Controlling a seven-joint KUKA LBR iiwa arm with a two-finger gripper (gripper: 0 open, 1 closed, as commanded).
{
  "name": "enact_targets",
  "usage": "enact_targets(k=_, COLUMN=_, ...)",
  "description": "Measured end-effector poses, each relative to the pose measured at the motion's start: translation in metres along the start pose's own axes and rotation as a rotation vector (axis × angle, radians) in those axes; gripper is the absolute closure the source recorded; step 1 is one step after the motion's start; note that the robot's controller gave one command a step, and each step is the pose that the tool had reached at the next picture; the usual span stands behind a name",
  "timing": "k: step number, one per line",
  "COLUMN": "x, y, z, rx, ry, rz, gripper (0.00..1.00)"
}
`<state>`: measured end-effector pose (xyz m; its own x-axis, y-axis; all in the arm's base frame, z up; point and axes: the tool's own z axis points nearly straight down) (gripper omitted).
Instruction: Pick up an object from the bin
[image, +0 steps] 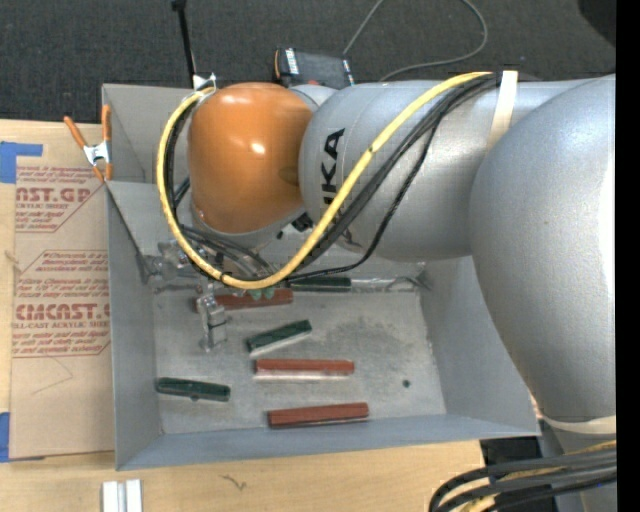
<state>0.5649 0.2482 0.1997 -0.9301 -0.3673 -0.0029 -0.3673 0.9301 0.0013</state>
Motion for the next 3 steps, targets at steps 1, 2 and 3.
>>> enact_targets(k=1, x=0.091, y=-0.009, z=0.126, rx=0.001, ry=-0.001, rz=0.187, gripper=0.00)
enact_targets(k=2, x=0.091, y=-0.008, z=0.124, rx=0.000, ry=0.002, rz=0.184, gripper=1.00)
enact_targets(k=3, x=0.084, y=-0.027, z=-0.013, rx=0.001, ry=-0.007, rz=0.175, gripper=1.00)
